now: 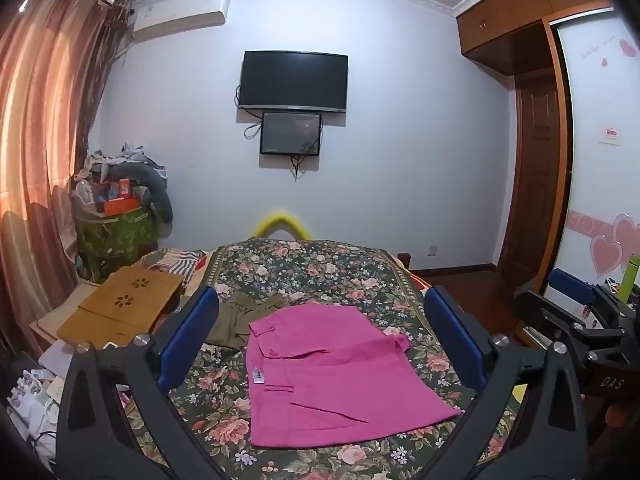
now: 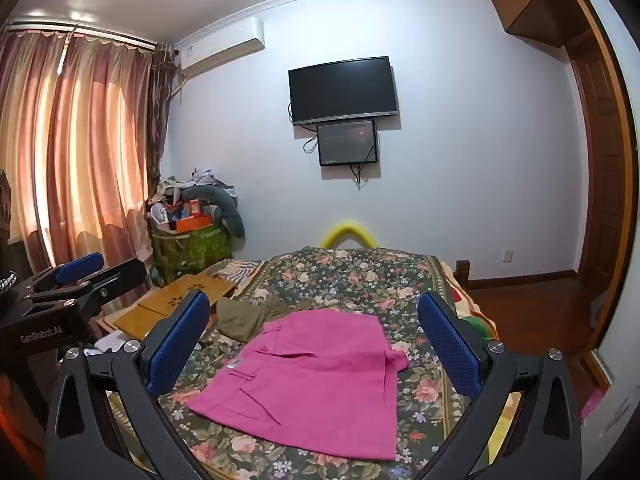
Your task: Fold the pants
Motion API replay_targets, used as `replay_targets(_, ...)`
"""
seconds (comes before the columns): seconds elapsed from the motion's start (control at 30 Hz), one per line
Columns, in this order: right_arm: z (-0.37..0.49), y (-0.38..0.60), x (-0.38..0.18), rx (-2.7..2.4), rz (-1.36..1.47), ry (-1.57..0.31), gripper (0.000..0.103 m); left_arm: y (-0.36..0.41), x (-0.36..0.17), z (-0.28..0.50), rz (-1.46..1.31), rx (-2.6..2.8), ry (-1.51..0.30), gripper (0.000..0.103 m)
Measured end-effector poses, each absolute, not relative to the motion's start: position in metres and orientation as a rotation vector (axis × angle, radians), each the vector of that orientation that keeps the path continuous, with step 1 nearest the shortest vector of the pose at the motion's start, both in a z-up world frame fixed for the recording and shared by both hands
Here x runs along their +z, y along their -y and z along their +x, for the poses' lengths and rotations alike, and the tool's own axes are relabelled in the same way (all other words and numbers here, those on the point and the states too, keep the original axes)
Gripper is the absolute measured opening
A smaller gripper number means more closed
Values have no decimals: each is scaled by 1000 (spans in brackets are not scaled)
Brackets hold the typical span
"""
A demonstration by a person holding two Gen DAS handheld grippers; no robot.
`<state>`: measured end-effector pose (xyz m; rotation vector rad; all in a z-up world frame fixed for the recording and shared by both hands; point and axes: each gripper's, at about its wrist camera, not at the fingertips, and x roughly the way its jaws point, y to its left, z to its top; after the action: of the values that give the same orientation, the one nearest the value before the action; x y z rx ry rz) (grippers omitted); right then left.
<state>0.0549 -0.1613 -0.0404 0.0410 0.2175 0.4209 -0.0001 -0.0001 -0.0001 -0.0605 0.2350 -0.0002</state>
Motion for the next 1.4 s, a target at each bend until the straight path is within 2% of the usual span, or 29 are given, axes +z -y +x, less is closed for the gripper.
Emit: replay_targets(1.4,56,161,-41,415,27,-224,103,-2,-3,5,-61,12,-236,103)
